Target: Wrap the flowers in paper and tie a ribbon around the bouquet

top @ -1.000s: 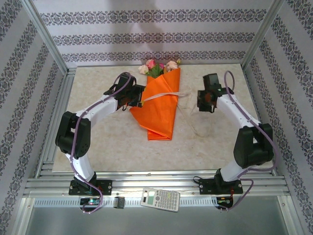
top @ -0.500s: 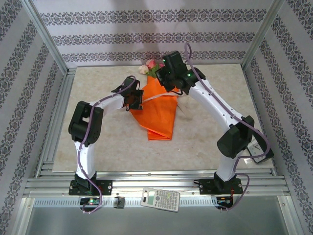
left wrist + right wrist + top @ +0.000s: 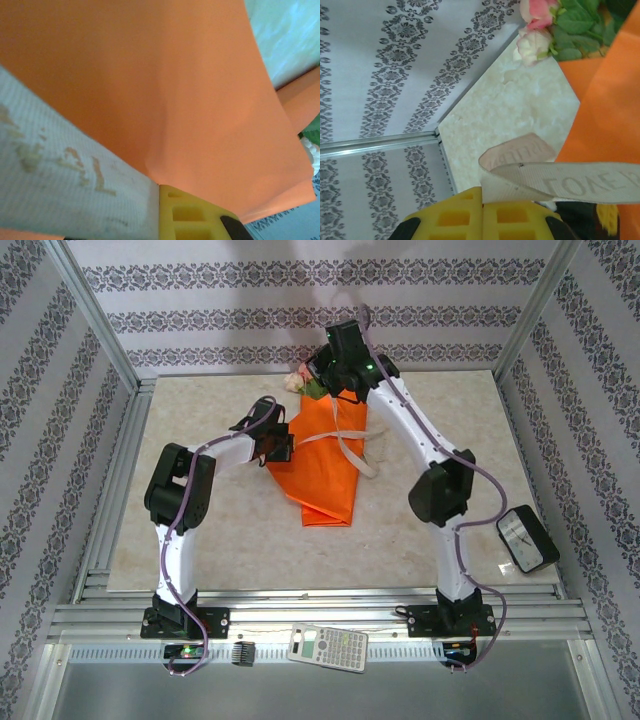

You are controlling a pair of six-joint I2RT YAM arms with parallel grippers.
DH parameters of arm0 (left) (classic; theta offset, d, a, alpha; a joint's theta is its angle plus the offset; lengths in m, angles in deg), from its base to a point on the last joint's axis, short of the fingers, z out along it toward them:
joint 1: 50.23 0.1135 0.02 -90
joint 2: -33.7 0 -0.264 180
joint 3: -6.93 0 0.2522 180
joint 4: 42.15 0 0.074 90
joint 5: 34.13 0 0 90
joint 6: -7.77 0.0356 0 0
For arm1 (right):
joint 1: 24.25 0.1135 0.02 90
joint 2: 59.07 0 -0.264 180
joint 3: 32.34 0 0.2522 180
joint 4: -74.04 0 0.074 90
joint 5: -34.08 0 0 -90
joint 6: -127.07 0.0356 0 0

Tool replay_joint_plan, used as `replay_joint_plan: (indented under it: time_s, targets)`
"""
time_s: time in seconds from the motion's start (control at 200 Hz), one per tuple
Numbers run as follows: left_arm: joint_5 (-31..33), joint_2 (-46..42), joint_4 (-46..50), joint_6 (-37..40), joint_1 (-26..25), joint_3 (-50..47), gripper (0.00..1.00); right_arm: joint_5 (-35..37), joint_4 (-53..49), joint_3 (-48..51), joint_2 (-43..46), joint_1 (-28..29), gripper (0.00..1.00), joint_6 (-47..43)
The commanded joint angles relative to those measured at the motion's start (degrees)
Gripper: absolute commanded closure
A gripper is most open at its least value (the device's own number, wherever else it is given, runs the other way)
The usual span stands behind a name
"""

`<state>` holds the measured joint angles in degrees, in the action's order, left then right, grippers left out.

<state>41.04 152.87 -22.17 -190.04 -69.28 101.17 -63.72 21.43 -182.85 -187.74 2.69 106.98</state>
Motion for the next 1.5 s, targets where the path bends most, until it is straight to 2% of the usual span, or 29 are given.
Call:
replay_joint_plan:
  time_s: [0.0, 0.29, 0.41, 0.5, 0.564, 0.809, 0.949, 1.159, 1.499]
  targets:
    - [-1.9, -3.7, -2.9, -0.4, 0.1, -1.5, 1.00, -8.5, -3.9, -6.1, -6.3, -1.4, 1.00, -9.7]
    - [-3.8, -8.4, -2.5, 2.8, -0.7, -4.9, 1.00, -16.7, -11.0, -9.4, -14.7, -1.8, 1.00, -23.1]
    - [-4.4, -8.4, -2.7, 3.3, -0.7, -5.6, 1.00, -15.5, -13.6, -4.7, -11.8, 0.1, 1.00, -29.5]
    - [-4.4, -8.5, -2.5, 4.1, -0.7, -5.4, 1.00, -14.9, -11.5, 3.0, -7.4, 0.3, 1.00, -30.7]
    - [-4.3, -8.7, -2.1, 5.3, -0.8, -5.0, 1.00, -15.3, -12.2, 5.0, -6.4, -0.1, 1.00, -32.0]
    - [-6.0, -9.1, -0.7, 7.4, -1.1, -4.4, 1.00, -13.3, -25.3, -4.6, -10.3, 0.6, 1.00, -42.6]
    - [-6.4, -9.4, 0.8, 8.0, -1.2, -4.6, 1.00, -12.3, -25.7, -5.6, -12.0, -0.3, 1.00, -42.8]
    - [-6.6, -8.3, 1.3, 8.2, -1.1, -3.7, 1.00, -13.8, -27.8, -13.6, -18.8, 0.0, 1.00, -44.3]
    - [-5.5, -6.9, 4.2, 10.1, -0.8, -1.1, 0.97, -14.3, -26.4, -13.4, -20.5, 0.0, 1.00, -46.5]
